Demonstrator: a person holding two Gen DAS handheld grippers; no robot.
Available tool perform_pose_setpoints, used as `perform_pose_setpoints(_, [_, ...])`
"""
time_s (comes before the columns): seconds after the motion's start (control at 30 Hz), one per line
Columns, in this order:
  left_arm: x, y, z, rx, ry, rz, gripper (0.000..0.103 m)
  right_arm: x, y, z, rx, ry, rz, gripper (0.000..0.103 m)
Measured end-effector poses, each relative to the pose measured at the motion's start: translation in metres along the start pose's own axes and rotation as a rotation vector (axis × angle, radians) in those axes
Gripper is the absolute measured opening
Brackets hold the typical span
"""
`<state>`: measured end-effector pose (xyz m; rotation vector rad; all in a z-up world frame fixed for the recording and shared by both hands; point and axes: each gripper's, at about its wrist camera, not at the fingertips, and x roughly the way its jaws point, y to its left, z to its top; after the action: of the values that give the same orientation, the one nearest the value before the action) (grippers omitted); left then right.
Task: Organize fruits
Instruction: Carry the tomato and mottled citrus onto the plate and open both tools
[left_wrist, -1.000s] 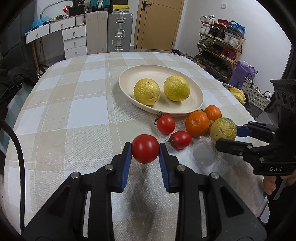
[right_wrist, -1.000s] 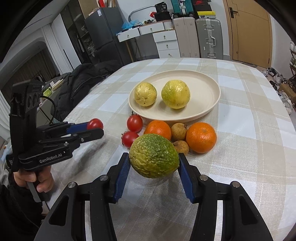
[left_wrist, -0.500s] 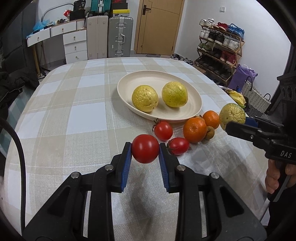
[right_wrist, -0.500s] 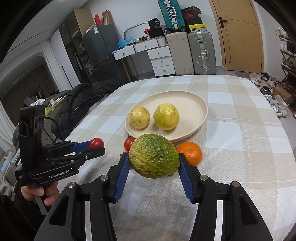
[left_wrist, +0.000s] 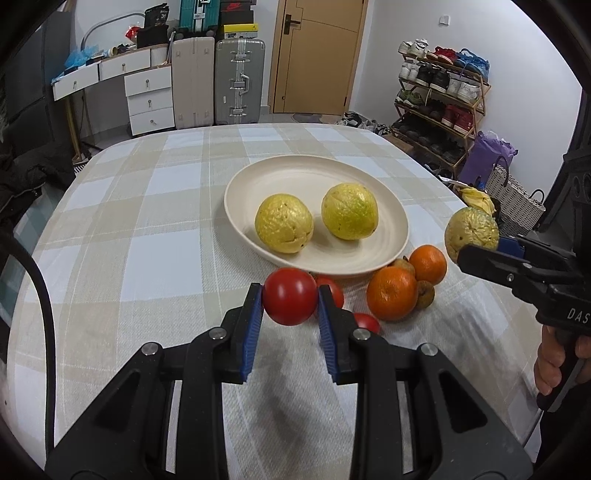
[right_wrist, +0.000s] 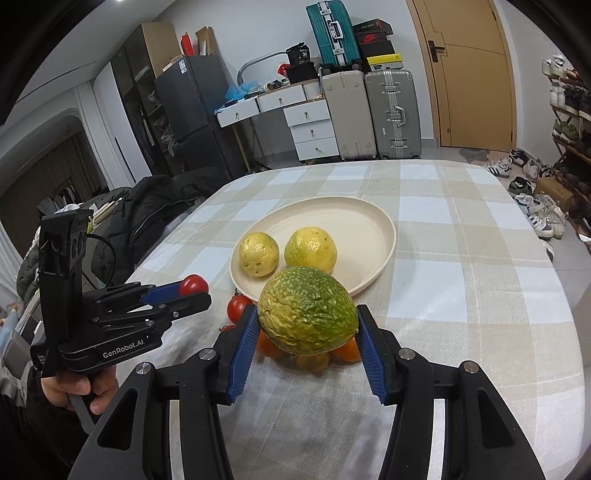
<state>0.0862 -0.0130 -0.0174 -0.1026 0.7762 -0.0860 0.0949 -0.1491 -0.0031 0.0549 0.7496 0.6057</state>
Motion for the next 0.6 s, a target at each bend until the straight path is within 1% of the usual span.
perform_pose_setpoints(0.1, [0.007, -0.001, 0.006, -0.002, 0.003, -0.004, 0.026, 0.002, -0.001, 0.005, 0.0, -0.011, -0.003, 0.053])
perform_pose_setpoints(0.33, [0.018, -0.003, 0.021, -0.001, -0.006, -0.009, 0.026, 0.014, -0.003, 0.014, 0.002, -0.004, 0.004, 0.053])
perform_pose_setpoints(0.6, [0.034, -0.007, 0.034, 0.015, 0.005, -0.014, 0.026, 0.037, -0.001, 0.022, -0.014, 0.038, 0.015, 0.053])
